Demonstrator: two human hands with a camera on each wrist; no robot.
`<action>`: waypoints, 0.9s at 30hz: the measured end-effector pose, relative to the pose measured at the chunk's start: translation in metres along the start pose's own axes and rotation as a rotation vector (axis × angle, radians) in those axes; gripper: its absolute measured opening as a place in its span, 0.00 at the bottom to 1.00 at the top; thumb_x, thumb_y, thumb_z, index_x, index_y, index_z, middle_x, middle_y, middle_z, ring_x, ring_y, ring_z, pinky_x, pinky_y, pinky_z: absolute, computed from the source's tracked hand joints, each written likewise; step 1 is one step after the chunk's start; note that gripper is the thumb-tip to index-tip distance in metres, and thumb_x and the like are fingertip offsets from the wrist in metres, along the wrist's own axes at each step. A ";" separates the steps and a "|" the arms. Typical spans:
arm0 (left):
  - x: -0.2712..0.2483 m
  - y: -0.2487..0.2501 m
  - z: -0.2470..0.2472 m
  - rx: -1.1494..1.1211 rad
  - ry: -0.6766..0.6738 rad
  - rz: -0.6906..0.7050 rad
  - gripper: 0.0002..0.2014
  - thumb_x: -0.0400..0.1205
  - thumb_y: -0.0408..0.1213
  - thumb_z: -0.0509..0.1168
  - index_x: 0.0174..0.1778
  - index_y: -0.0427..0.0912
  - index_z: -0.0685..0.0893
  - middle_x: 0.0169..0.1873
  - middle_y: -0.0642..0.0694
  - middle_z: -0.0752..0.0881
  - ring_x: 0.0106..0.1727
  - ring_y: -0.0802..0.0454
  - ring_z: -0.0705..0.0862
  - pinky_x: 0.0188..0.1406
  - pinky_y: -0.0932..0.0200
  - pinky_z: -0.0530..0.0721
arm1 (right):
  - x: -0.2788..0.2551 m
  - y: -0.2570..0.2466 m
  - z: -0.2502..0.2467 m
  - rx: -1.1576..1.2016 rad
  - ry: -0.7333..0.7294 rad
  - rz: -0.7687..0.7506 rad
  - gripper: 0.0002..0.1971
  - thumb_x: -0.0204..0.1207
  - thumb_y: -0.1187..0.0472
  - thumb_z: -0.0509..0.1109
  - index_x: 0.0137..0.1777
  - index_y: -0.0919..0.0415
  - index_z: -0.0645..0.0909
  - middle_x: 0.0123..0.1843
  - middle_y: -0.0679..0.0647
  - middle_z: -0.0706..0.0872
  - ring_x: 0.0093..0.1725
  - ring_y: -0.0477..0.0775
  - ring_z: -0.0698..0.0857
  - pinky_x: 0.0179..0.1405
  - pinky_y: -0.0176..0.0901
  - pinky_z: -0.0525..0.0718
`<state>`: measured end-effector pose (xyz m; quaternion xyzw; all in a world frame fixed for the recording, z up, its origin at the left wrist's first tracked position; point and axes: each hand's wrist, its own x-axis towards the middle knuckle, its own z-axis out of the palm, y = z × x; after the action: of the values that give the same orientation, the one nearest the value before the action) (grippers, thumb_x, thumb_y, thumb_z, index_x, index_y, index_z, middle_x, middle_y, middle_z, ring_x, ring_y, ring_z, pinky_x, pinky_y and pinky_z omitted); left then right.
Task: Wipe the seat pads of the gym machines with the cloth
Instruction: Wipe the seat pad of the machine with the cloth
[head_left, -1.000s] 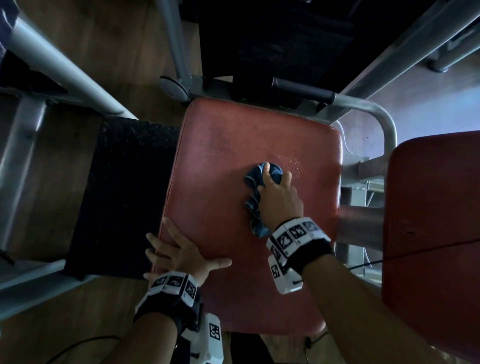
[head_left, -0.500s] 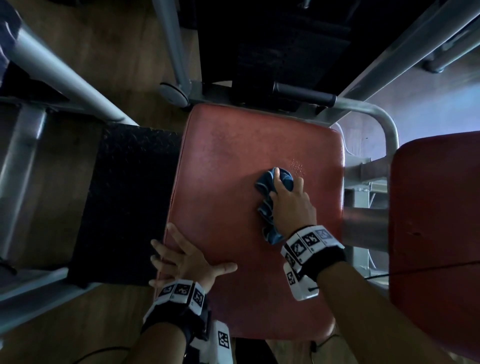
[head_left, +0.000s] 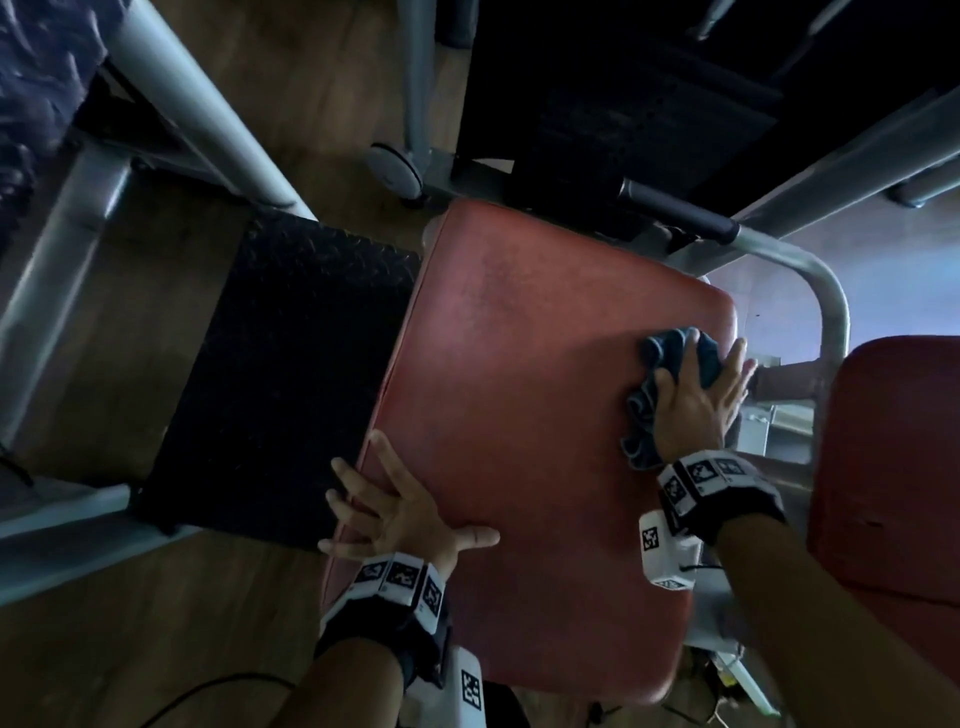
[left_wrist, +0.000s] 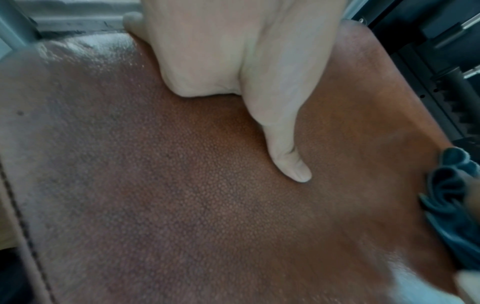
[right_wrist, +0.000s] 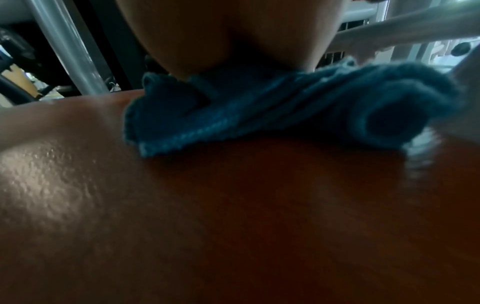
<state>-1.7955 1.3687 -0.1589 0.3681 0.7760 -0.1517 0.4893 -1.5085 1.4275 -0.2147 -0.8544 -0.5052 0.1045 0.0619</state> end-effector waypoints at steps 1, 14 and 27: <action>0.001 -0.001 0.000 -0.006 -0.003 0.000 0.83 0.49 0.66 0.81 0.64 0.55 0.07 0.73 0.35 0.16 0.81 0.30 0.30 0.73 0.19 0.41 | 0.003 -0.004 0.001 0.004 -0.007 0.019 0.29 0.85 0.44 0.51 0.85 0.49 0.56 0.86 0.64 0.43 0.83 0.73 0.41 0.79 0.71 0.46; 0.009 -0.006 0.004 -0.089 -0.015 0.020 0.84 0.50 0.61 0.84 0.65 0.58 0.08 0.71 0.36 0.13 0.79 0.30 0.26 0.68 0.20 0.32 | 0.059 -0.160 0.017 -0.134 -0.170 -0.220 0.34 0.83 0.42 0.51 0.85 0.51 0.47 0.86 0.55 0.48 0.84 0.60 0.48 0.82 0.60 0.45; 0.006 -0.020 0.002 -0.045 -0.024 0.142 0.80 0.54 0.67 0.79 0.70 0.55 0.11 0.74 0.35 0.18 0.81 0.29 0.30 0.71 0.17 0.41 | 0.002 -0.176 0.022 -0.369 -0.169 -1.009 0.32 0.81 0.43 0.55 0.84 0.52 0.58 0.82 0.53 0.64 0.81 0.59 0.62 0.82 0.57 0.54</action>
<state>-1.8104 1.3567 -0.1676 0.4092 0.7452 -0.1034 0.5163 -1.6621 1.5141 -0.1996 -0.4913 -0.8657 0.0397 -0.0877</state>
